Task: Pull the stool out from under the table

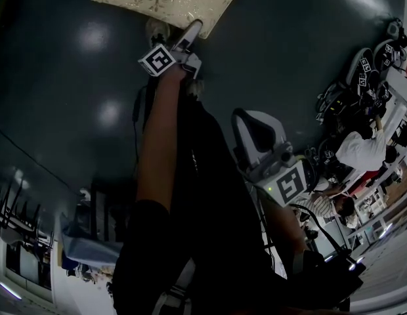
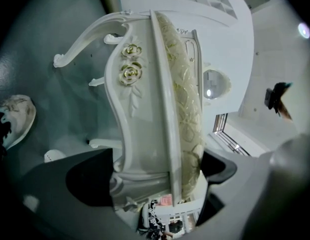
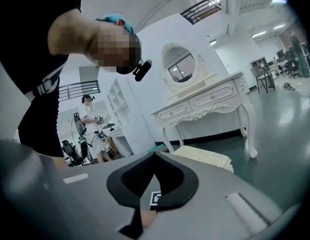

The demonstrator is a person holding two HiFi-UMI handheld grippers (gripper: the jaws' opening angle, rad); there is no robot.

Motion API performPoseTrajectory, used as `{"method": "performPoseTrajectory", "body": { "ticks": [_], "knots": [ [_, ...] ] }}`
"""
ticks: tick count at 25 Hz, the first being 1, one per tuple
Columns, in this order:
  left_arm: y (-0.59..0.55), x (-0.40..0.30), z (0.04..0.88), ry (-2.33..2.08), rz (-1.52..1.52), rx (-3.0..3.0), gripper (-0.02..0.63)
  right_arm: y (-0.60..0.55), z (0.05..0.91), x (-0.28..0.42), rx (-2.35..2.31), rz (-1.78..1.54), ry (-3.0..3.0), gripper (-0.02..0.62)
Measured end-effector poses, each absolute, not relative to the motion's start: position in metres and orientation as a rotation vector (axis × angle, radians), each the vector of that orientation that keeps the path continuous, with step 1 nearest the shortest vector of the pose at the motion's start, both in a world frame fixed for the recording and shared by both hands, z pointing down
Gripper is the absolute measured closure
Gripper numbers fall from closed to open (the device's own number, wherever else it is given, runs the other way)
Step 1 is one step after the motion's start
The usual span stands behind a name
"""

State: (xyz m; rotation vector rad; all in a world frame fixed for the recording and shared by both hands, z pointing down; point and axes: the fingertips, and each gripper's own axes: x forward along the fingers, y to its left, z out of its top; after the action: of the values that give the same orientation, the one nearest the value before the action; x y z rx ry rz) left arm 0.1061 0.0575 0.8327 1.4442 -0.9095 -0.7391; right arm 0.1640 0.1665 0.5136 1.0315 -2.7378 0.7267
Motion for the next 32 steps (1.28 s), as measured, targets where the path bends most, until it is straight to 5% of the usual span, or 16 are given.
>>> {"method": "performPoseTrajectory", "body": {
  "ticks": [13, 19, 23, 32],
  "knots": [
    [0.096, 0.098, 0.812, -0.934, -0.679, 1.399, 0.085, 0.168, 0.482, 0.160, 1.040, 0.677, -2.775, 0.595],
    [0.112, 0.091, 0.750, -0.944, -0.671, 1.429, 0.138, 0.178, 0.436, 0.165, 1.051, 0.655, -2.799, 0.595],
    [0.128, 0.093, 0.689, -0.898, -0.639, 1.522, 0.223, 0.189, 0.404, 0.176, 1.093, 0.633, -2.746, 0.595],
    [0.140, 0.074, 0.529, -0.896, -0.777, 1.530, 0.545, 0.204, 0.318, 0.183, 1.100, 0.629, -2.762, 0.596]
  ]
}}
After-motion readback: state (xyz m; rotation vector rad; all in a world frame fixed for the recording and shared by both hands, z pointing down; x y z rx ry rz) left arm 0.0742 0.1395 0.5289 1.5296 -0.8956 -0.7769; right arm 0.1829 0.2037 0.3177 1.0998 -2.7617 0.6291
